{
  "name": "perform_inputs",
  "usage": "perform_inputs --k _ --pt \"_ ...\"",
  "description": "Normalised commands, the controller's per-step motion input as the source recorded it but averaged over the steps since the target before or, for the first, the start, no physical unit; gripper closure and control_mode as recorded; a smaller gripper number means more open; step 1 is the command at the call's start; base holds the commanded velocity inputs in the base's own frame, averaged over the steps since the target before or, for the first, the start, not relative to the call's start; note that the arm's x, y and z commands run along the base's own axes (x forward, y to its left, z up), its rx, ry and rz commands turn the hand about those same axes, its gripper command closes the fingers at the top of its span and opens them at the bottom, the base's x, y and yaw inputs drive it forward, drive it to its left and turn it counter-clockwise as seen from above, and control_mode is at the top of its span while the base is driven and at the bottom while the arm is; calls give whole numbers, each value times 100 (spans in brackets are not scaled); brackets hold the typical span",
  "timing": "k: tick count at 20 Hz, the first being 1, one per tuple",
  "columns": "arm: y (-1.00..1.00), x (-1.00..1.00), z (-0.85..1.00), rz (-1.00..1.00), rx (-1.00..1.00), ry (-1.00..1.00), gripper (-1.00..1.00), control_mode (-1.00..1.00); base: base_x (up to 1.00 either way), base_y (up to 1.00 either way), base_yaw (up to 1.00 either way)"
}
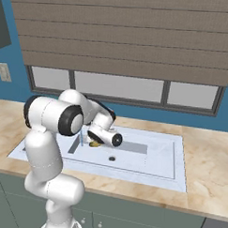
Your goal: Soak the sponge with water for a few seconds and then drop it inside the sink.
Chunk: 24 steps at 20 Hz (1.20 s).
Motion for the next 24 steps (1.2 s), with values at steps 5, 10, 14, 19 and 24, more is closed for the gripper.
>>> perform_inputs --k 5,10,14,19,24 --pt "-42 -6 12 0 0 19 100 -100 0 0 0" --pt "-34 0 3 -1 -2 20 100 -100 0 0 0" --pt "-23 0 0 -2 -10 16 100 -100 0 0 0" --pt "-14 0 2 -4 -13 19 100 -100 0 0 0" --pt "-3 0 5 -7 -15 28 100 -100 0 0 0"
